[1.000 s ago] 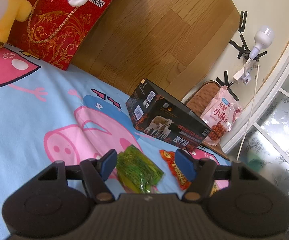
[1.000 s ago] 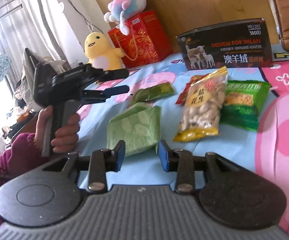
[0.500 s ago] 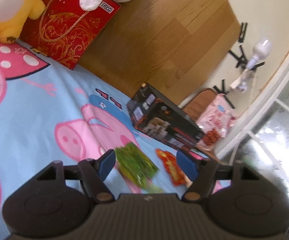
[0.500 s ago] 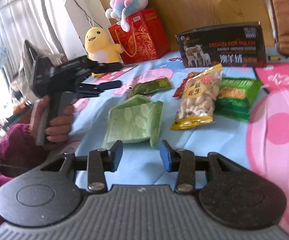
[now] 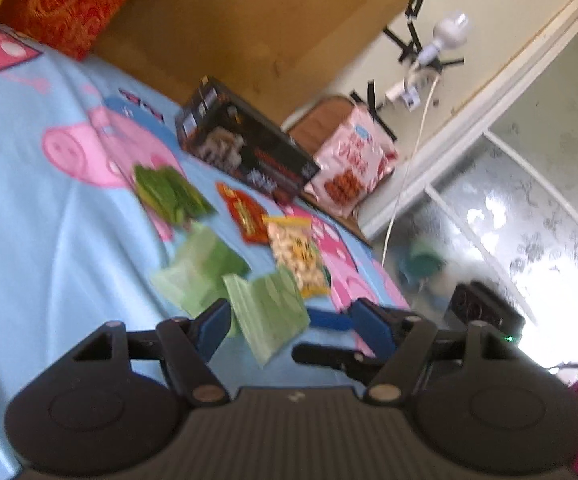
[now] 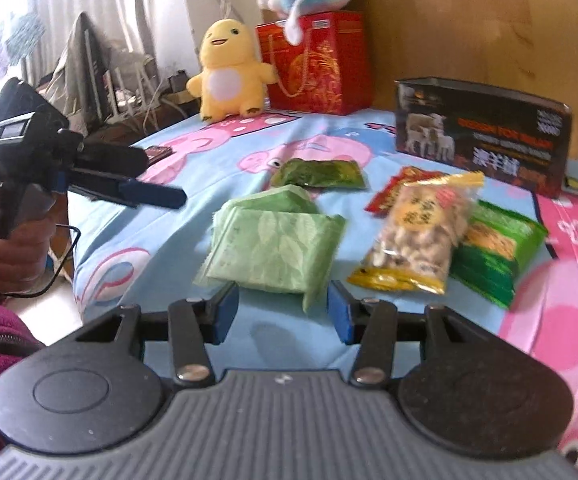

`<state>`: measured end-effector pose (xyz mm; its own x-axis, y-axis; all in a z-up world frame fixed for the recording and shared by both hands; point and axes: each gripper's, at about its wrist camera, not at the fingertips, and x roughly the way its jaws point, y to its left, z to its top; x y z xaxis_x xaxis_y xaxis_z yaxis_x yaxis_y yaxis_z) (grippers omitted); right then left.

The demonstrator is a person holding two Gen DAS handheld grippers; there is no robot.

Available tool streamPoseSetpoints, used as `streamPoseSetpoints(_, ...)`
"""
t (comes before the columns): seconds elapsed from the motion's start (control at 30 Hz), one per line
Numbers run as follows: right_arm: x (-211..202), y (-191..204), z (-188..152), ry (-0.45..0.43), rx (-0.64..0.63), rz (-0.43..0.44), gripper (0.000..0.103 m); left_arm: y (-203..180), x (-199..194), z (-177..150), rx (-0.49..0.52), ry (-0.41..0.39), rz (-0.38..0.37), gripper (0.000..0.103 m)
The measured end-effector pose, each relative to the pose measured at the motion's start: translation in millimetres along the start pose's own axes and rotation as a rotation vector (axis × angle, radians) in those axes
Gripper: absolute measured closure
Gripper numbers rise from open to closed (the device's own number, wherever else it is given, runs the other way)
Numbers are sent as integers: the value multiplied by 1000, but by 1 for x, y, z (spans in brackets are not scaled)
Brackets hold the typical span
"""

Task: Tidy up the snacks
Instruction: 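Grasp the pale green wrapped pack with the left gripper, then lower the pale green pack into the black box and open the left gripper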

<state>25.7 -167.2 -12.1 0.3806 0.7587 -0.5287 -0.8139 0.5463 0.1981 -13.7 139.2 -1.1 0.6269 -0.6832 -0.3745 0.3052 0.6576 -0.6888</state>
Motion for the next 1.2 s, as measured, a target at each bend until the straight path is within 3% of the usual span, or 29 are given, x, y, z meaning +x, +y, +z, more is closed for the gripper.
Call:
streamPoseSetpoints(0.17,5,2,1,3,-28,3,51,5,25,-1,-37,79,18,39)
streamPoseSetpoints(0.23,6,3,1,1,-25,17,50,6,36,-1,-26,99,28,46)
streamPoseSetpoints(0.3,6,5,1,-3,-14,39,56,8,43,3,-33,113,22,49)
streamPoseSetpoints(0.37,7,6,1,-6,-3,62,64,2,45,7,-10,109,28,50)
streamPoseSetpoints(0.53,-5,2,9,-99,39,46,66,-18,41,28,62,71,13,50)
streamPoseSetpoints(0.67,-15,-9,27,-197,84,38,66,-36,53,67,143,36,7,50)
streamPoseSetpoints(0.83,-9,-41,73,-284,106,-97,66,-63,101,144,295,-52,2,46)
streamPoseSetpoints(0.9,-2,-63,99,-325,124,-158,66,-65,130,173,325,-126,65,35)
streamPoseSetpoints(0.97,10,-86,122,-357,156,-260,63,-60,153,186,312,-152,148,36)
streamPoseSetpoints(1.0,17,-96,129,-347,166,-307,63,-54,158,185,271,-145,170,38)
streamPoseSetpoints(1.07,22,-110,133,-310,212,-360,63,-41,151,171,197,-137,118,38)
streamPoseSetpoints(1.2,-2,-100,102,-321,255,-244,62,-16,113,127,153,-128,105,38)
